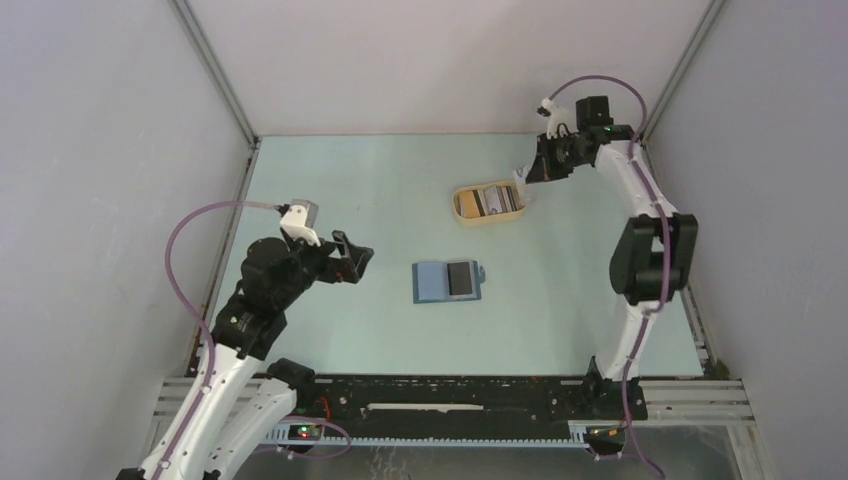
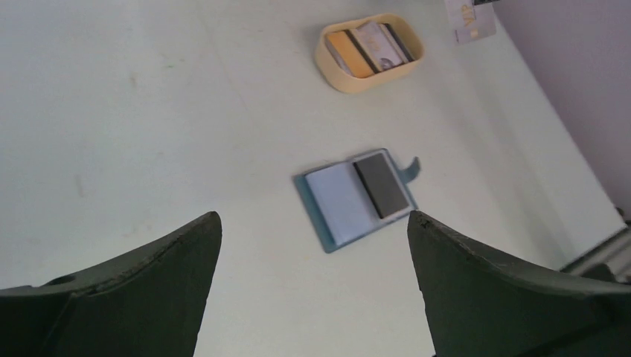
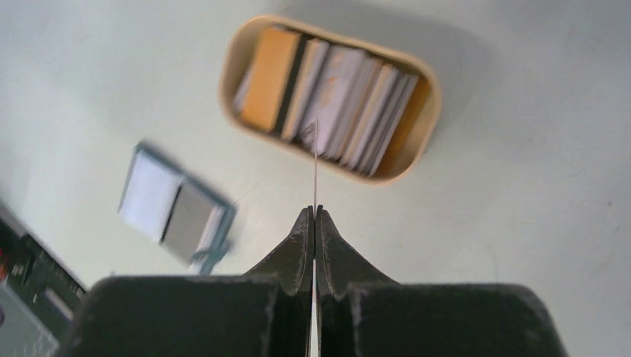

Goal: Put the credit cards into the card holder
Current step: Pick up the credit card from the storage box.

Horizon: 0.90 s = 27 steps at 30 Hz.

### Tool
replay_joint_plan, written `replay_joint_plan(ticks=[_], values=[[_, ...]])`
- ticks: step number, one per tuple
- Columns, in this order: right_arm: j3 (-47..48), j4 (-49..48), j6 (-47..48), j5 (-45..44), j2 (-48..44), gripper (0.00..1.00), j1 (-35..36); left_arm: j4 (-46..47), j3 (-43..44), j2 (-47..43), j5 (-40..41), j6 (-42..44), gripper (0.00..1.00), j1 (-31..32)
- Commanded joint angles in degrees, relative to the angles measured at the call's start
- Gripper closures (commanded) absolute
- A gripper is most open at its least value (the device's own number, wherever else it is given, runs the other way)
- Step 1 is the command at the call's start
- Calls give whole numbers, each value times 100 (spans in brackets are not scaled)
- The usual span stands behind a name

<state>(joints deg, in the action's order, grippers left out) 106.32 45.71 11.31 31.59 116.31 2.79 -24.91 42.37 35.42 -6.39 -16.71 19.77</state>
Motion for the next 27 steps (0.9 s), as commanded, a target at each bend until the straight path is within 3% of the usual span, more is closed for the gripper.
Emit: replay_joint_plan(ticks=[1, 5, 8, 12, 15, 18, 22, 27], values=[[-940, 112, 955, 1008, -1955, 100, 31, 1204, -623, -93, -1168, -1063, 0, -60], [-2686, -617, 1076, 1525, -3767, 100, 89, 2950, -2014, -166, -1598, -2208, 1, 42], [-3672, -824, 1173, 2203, -4831, 100, 98, 3613, -2574, -160, -1178, -2388, 5, 439], [-4733, -433, 2128, 4120, -5417, 100, 102, 3901, -2862, -31, -128, -1928, 5, 1413], [-5201, -640, 2112, 4861, -5408, 100, 328, 4551, -3179, 305, 25, -1842, 5, 1508], [-5481, -1388, 1447, 4786, -5084, 100, 908, 5374, -3442, 724, 139, -1824, 5, 1512], [-5793, -2885, -304, 3872, -4510, 100, 1636, 5727, -3448, 1395, 233, -1772, 5, 1512], [-5886, -4044, -1952, 3025, -3684, 100, 1877, 6456, -3630, 2062, 357, -1921, 5, 1512]])
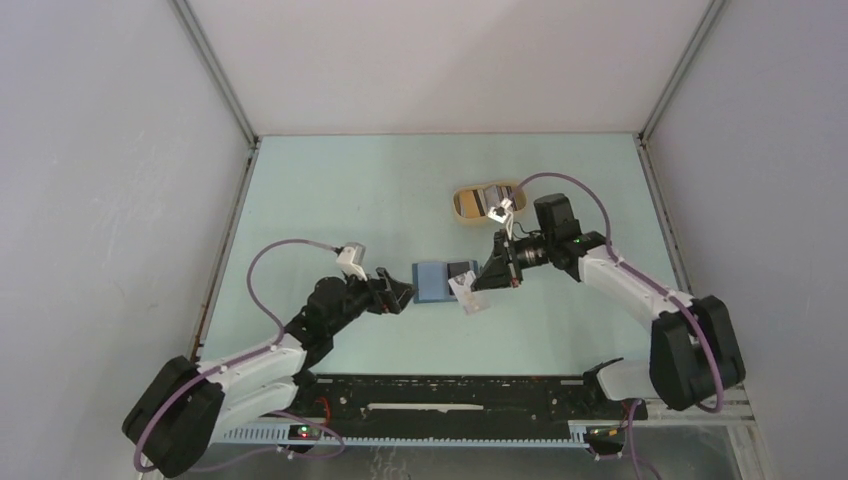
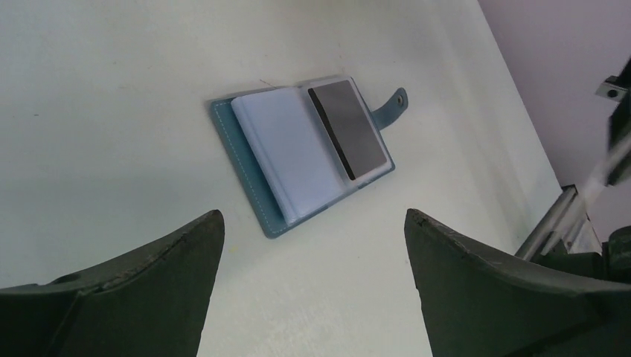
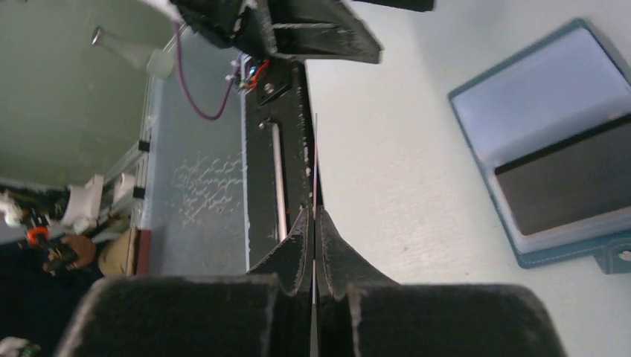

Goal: Put the credit cards into the card holder
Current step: Pick up the credit card from the storage box, then insert the credit card into the card holder.

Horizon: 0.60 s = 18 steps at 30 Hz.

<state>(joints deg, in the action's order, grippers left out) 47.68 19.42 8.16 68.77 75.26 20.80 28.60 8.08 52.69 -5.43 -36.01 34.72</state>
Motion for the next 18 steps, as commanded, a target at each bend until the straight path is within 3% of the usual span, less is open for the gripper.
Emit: replay_joint_plan(ticks=[1, 7, 14, 18], values=[[-22, -1561, -1842, -774, 566, 100, 87, 1285, -260, 417, 295, -40, 5, 17], [-53, -2132, -2720, -1234, 975, 100, 82, 1642, -191, 901, 404, -176, 8, 17], [-158, -2353, -4051, -2323, 1579, 100, 20, 1474, 322, 1652, 519, -459, 35, 17], [-224, -2693, -4419, -2075, 1964, 100, -33, 660, 763, 1810, 818, -673, 36, 17]])
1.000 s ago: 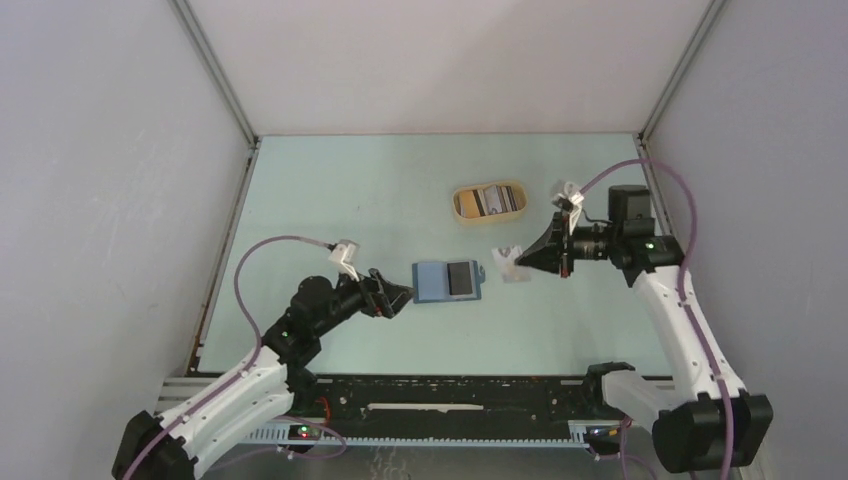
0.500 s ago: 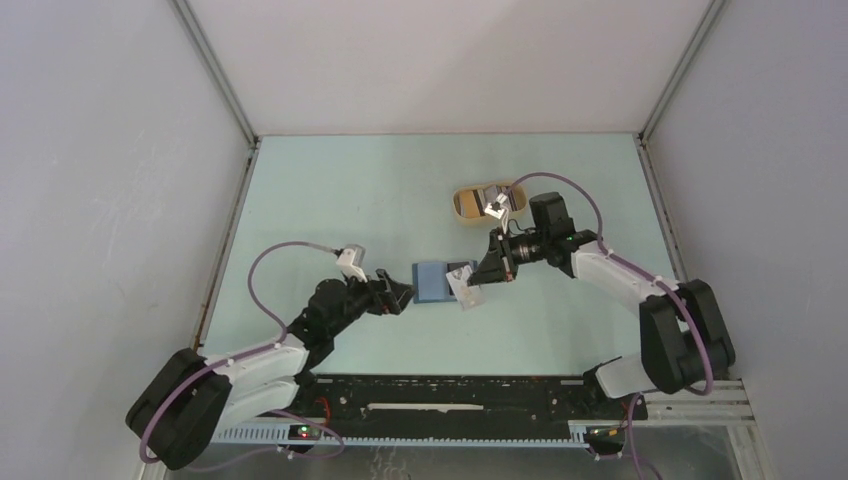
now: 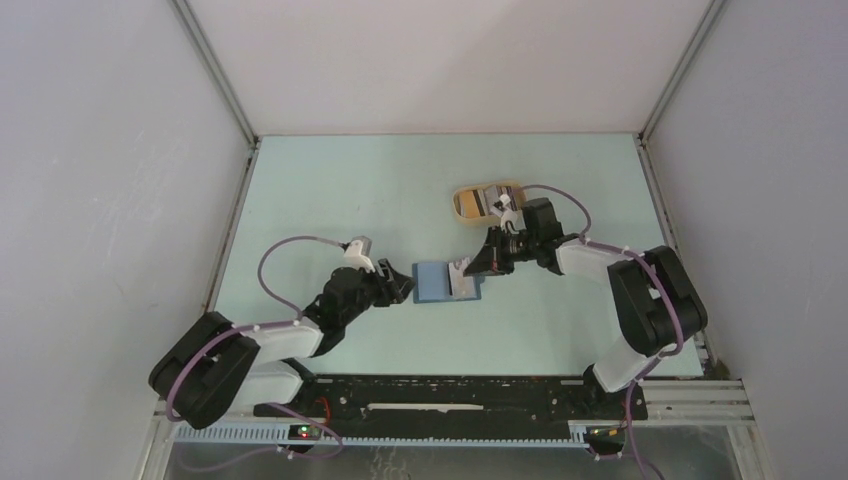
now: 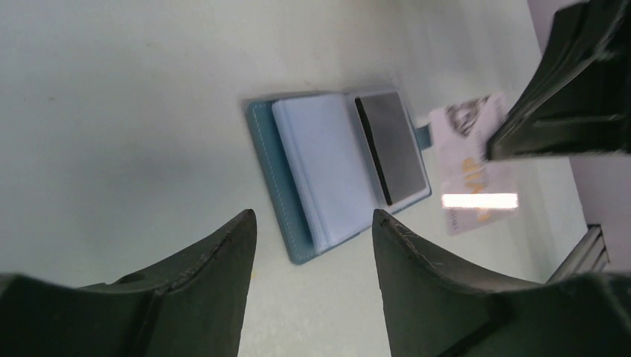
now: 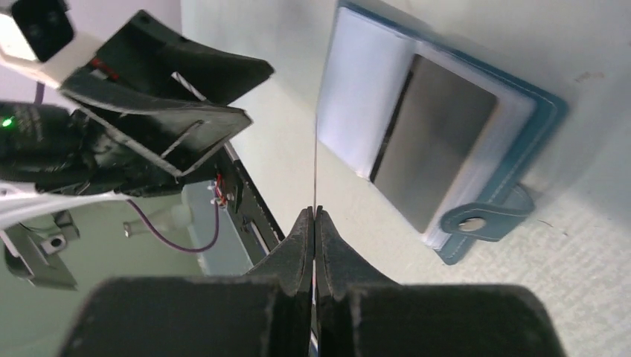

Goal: Put the credit cards into the card holder
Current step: Insert the credit card into the card holder.

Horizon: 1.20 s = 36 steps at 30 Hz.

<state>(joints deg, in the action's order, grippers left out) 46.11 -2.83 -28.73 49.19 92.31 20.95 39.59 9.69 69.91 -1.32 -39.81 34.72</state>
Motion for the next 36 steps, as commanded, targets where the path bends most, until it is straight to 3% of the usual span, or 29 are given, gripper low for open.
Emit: replay_joint_plan(ticks=[1, 16, 27, 36], values=[[-67, -492, -753, -97, 329, 100, -52, -467, 657, 154, 409, -385, 36, 17], [280, -1, -587, -190, 936, 100, -82, -827, 1485, 1746, 69, -779, 29, 158], [427, 399, -429, -244, 1016, 100, -173, -2103, 2240, 2380, 419, -721, 53, 579], [573, 1082, 124, -371, 686, 100, -637, -2496, 2548, 2616, 647, -580, 58, 752]])
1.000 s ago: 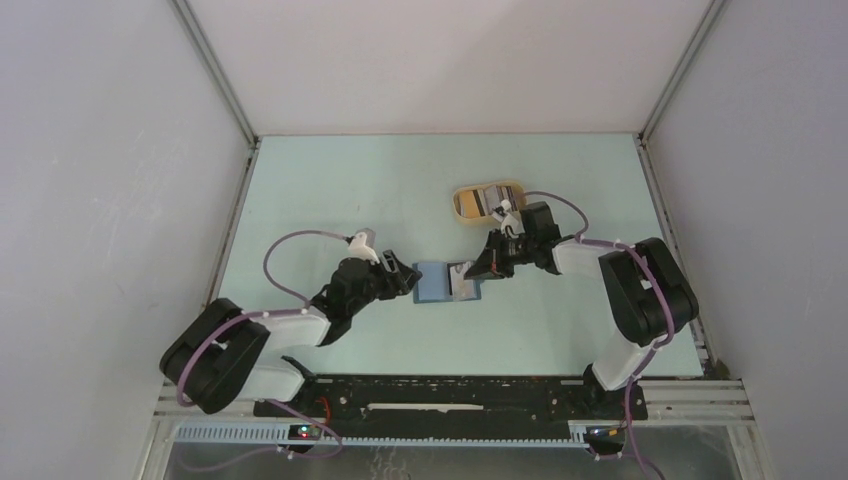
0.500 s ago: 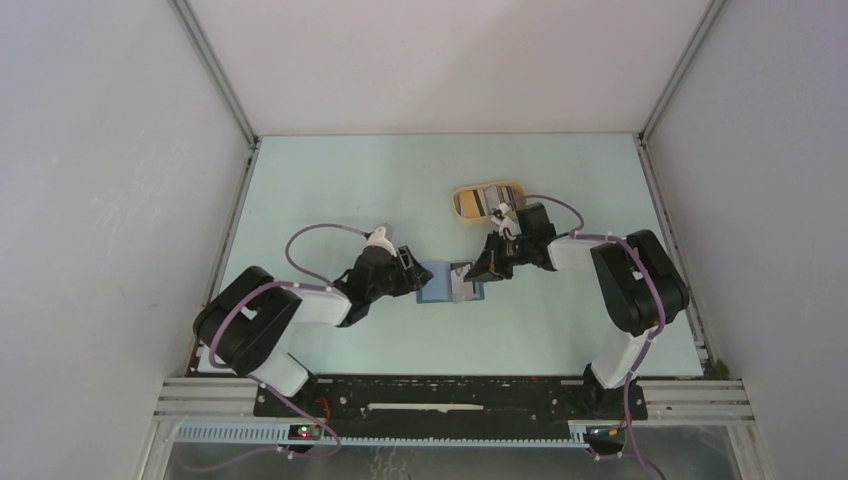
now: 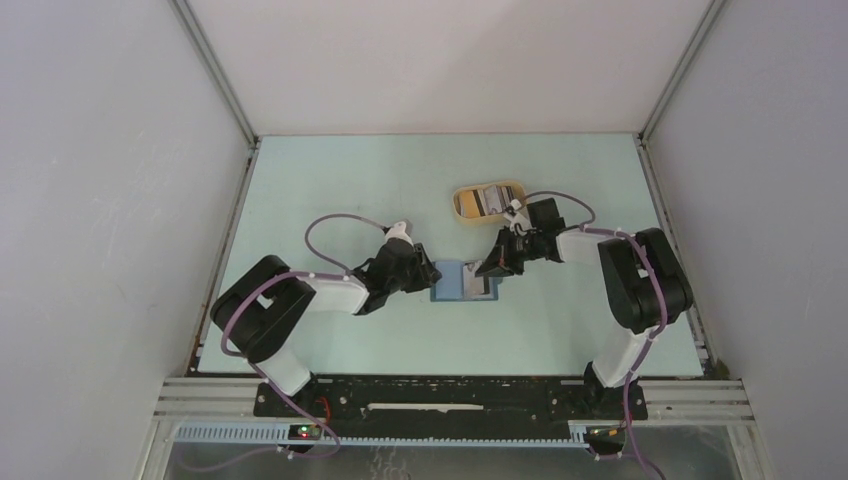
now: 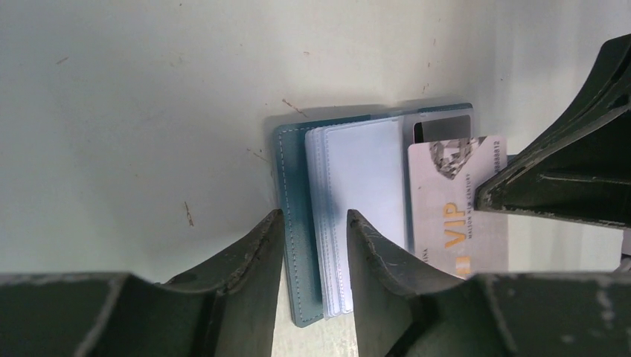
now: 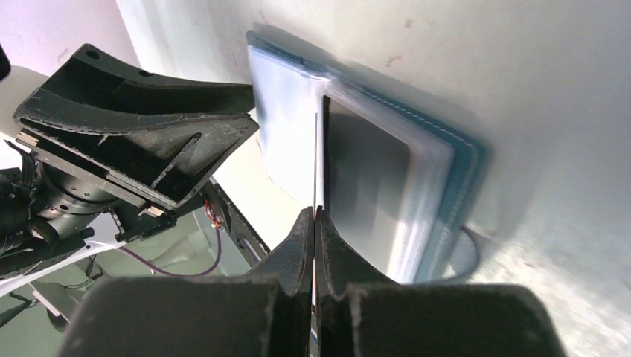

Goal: Put the credit cards into the card holder
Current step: Insert the credit card into the card holder.

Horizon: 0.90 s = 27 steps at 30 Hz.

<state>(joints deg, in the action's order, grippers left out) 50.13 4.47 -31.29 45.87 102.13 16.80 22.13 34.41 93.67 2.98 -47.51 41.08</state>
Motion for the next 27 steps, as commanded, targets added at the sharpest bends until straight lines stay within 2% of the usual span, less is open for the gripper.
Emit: replay_joint_plan(ticks=[1, 18, 24, 27], values=[[170, 397, 420, -4, -297, 100, -250, -760, 99, 254, 220, 203, 58, 133], [607, 1161, 1380, 106, 147, 100, -216, -453, -81, 240, 136, 238, 65, 427], [682, 1115, 2346, 392, -154, 100, -331, -321, -149, 215, 133, 224, 65, 434], [557, 805, 2466, 627, -314, 100, -385, -120, -239, 152, 51, 249, 66, 436]])
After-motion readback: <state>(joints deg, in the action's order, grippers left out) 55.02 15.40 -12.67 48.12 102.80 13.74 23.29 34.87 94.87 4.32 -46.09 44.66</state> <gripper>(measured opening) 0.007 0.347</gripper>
